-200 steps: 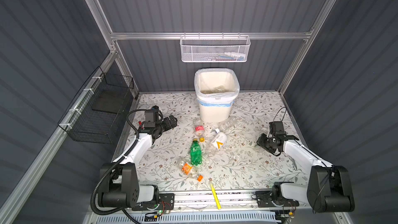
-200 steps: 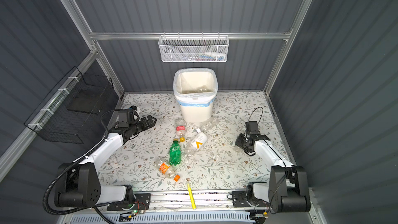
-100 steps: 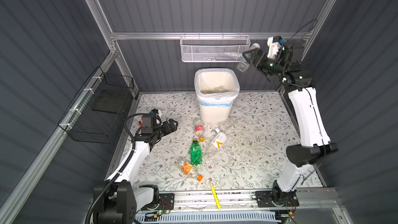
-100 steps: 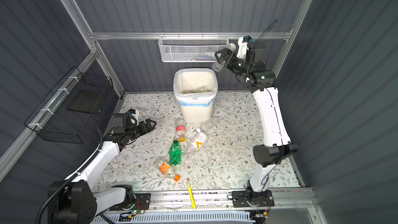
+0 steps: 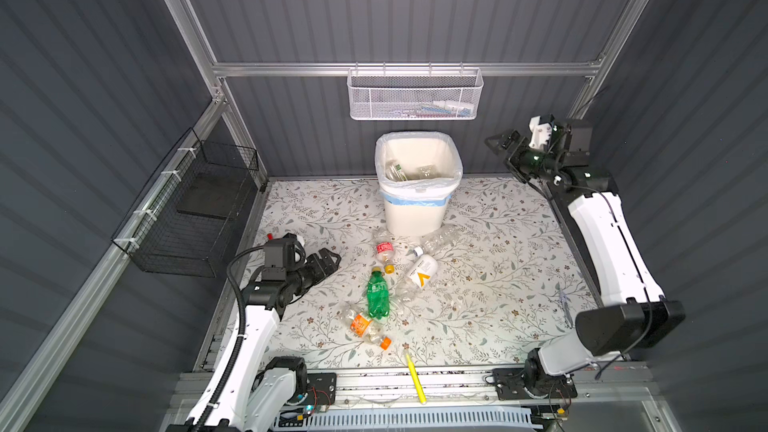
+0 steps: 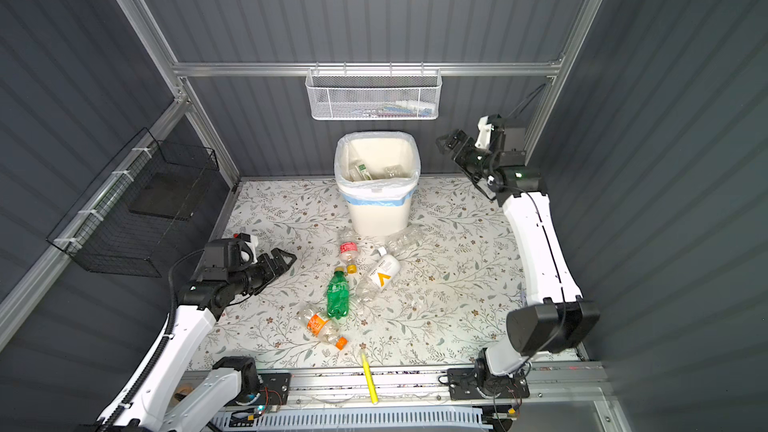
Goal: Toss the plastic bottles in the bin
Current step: 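Grasp the clear orange-labelled bottle with the left gripper while the right withdraws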
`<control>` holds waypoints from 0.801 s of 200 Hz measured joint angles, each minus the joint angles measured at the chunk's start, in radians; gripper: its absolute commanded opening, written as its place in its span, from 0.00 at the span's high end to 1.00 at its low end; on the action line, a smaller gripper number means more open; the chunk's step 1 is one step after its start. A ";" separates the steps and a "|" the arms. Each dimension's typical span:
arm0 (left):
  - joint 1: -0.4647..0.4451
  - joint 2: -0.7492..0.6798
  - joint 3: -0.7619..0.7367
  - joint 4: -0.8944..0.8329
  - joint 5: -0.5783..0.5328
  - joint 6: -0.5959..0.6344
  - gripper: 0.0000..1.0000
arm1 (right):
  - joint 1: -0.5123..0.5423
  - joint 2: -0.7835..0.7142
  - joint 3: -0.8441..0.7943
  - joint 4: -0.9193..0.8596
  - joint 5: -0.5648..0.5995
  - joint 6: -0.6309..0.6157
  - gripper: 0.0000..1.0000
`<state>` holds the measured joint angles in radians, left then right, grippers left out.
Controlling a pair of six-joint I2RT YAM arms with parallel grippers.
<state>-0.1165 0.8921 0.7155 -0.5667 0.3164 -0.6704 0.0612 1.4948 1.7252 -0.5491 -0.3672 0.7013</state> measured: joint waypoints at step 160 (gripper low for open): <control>-0.578 -0.002 -0.153 -0.126 -0.146 -0.499 0.10 | -0.081 -0.199 -0.599 0.125 0.084 -0.095 0.01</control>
<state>-0.6949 0.8902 0.5621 -0.6930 0.1703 -1.1690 -0.0200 1.2957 1.1263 -0.4244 -0.2832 0.6060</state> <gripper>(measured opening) 0.898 0.990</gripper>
